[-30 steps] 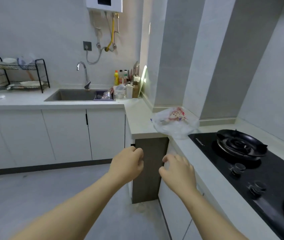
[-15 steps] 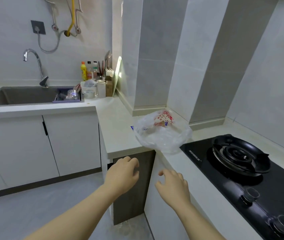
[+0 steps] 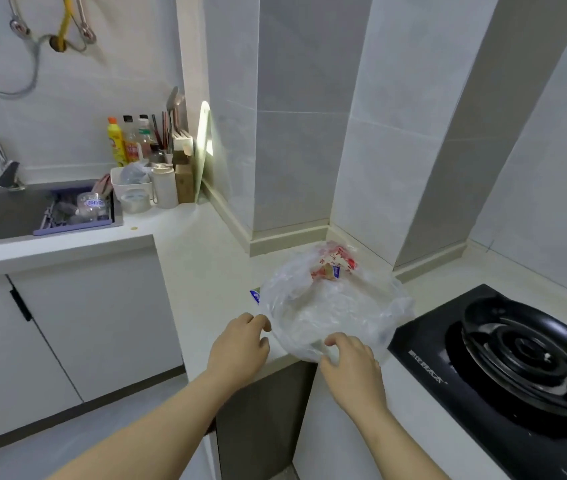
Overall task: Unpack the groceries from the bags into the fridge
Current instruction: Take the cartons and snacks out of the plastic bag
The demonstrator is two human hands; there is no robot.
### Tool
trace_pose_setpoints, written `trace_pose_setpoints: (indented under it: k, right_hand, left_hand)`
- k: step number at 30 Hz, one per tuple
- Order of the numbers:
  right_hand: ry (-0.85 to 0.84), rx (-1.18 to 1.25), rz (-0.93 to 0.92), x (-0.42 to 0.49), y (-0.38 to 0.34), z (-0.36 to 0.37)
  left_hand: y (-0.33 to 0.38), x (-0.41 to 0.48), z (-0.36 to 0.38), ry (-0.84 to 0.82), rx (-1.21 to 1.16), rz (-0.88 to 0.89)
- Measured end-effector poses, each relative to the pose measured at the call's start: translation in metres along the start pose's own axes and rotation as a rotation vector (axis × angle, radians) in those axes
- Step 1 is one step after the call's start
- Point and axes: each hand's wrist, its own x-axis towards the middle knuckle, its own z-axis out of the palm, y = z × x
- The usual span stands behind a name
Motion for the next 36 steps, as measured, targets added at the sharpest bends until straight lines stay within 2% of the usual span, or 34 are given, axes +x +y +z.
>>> trace_pose_setpoints:
  k: [6, 10, 15, 18, 20, 22, 24, 25, 27, 30, 34, 36]
  right_hand:
    - [0.001, 0.075, -0.099, 0.067, -0.001, 0.013]
    - [-0.066, 0.06, -0.16, 0.111, 0.003, 0.018]
    - [-0.03, -0.019, -0.211, 0.155, 0.016, 0.012]
    - [-0.067, -0.088, -0.287, 0.171, 0.016, 0.011]
    - [-0.127, -0.139, -0.293, 0.18, 0.019, 0.012]
    - [-0.197, -0.22, -0.264, 0.188, 0.027, 0.017]
    - [-0.269, -0.268, -0.216, 0.192, 0.036, 0.022]
    - [-0.299, -0.278, -0.198, 0.193, 0.04, 0.024]
    - [-0.336, -0.276, -0.182, 0.195, 0.044, 0.028]
    - [-0.359, -0.252, -0.177, 0.197, 0.045, 0.032]
    - [-0.343, -0.156, -0.178, 0.2, 0.047, 0.035]
    - [-0.274, 0.01, -0.174, 0.201, 0.049, 0.036]
  left_hand:
    - [-0.012, 0.068, 0.012, 0.031, -0.081, -0.155]
    - [-0.01, 0.106, 0.023, -0.085, -0.131, -0.159]
    - [0.005, 0.133, 0.04, -0.176, -0.249, -0.137]
    - [0.021, 0.138, 0.048, -0.275, -0.552, -0.137]
    - [0.026, 0.143, 0.047, -0.247, -0.697, -0.192]
    - [0.021, 0.149, 0.048, -0.111, -0.553, -0.245]
    - [0.009, 0.153, 0.05, 0.039, -0.238, -0.271]
    - [0.003, 0.155, 0.051, 0.071, -0.105, -0.276]
    - [-0.005, 0.158, 0.055, -0.009, 0.079, -0.313]
    - [-0.011, 0.156, 0.064, -0.188, 0.175, -0.335]
    - [-0.018, 0.156, 0.074, -0.13, 0.195, -0.258]
    - [-0.02, 0.159, 0.076, -0.119, 0.109, -0.281]
